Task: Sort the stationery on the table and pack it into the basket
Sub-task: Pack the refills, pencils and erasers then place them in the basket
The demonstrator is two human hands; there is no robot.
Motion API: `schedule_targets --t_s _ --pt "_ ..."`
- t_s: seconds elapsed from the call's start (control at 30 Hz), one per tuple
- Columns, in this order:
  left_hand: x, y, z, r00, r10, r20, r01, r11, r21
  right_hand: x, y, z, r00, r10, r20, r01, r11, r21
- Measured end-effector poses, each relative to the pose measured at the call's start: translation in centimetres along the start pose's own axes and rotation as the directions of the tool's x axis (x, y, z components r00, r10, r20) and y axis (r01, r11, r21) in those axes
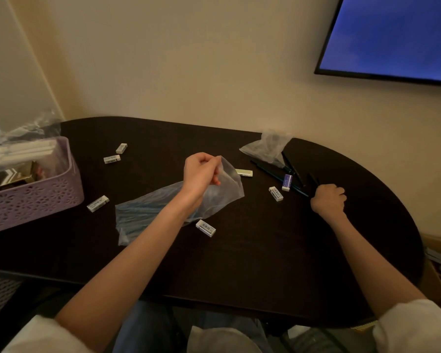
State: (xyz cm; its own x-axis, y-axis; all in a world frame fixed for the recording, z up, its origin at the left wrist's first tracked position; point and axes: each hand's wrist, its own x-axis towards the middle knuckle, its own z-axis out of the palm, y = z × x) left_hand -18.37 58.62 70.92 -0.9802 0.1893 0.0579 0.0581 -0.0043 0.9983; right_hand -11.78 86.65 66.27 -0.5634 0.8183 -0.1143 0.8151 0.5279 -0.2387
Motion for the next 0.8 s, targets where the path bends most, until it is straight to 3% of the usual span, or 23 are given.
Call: schedule_targets --t_s 0.1,0.3,0.4,0.53,0.8 --pt "0.0 0.2 -0.3 1.000 0.003 0.001 -0.003 1.000 -0.005 0.1 -0.6 -0.3 0.998 0.065 -0.025 -0.058 0.974 0.219" --pt "0.1 0.4 -0.6 1.000 -0.001 0.006 0.001 1.000 -0.009 -0.1 -2.7 -0.2 0.981 -0.119 -0.153 0.167 0.919 0.358" --pt "0.1 0.4 -0.8 1.000 0.001 0.001 -0.001 1.000 -0.015 0.0 -3.4 -0.1 0.964 -0.227 -0.140 0.262 0.901 0.346" --pt "0.1 0.5 -1.4 1.000 0.006 -0.004 -0.006 1.000 -0.022 -0.4 -4.1 0.9 0.973 -0.229 -0.019 0.226 0.938 0.262" --pt "0.2 0.6 -2.3 1.000 0.007 -0.014 -0.007 1.000 -0.024 -1.0 -5.5 1.3 0.964 -0.254 -0.075 0.265 0.940 0.215"
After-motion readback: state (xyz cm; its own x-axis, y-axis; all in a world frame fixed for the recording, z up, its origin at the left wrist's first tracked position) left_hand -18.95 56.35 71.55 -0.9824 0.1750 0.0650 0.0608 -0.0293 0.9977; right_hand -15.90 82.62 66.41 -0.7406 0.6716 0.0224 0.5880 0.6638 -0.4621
